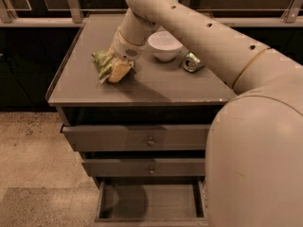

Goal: Place green jalapeno chip bag into bottom drawer

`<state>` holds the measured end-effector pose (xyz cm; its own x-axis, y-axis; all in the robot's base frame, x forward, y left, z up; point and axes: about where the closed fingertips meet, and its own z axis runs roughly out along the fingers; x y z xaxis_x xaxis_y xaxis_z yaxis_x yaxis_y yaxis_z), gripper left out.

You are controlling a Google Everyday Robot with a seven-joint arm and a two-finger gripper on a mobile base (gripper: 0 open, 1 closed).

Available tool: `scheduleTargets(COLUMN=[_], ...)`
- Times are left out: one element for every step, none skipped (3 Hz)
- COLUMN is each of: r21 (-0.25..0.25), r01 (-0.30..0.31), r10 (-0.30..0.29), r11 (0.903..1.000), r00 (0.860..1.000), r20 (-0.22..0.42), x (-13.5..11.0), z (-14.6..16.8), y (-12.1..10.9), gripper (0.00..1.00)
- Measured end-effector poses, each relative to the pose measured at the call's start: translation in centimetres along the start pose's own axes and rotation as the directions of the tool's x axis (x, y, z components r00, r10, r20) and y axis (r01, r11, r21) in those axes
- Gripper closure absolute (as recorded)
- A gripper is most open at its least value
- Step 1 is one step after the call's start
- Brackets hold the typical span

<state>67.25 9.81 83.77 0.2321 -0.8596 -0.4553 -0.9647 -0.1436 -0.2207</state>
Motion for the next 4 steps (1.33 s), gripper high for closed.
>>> scheduleTargets(r21=[0.0,0.0,-0.02,-0.015], r01=[0.0,0.0,-0.036,-0.115], r10=[0.0,0.0,0.037,0.116], r11=[1.0,1.0,0.9992,0.9933], r00=[1.0,1.0,0.997,0.987], r20=[0.0,0.0,0.062,0.111], x=[0.0,0.0,0.1,0.0], z=[0.0,0.0,-1.2,-5.1], y=[0.0,0.0,1.9,6.2], gripper=[0.82,1.0,1.0,1.0])
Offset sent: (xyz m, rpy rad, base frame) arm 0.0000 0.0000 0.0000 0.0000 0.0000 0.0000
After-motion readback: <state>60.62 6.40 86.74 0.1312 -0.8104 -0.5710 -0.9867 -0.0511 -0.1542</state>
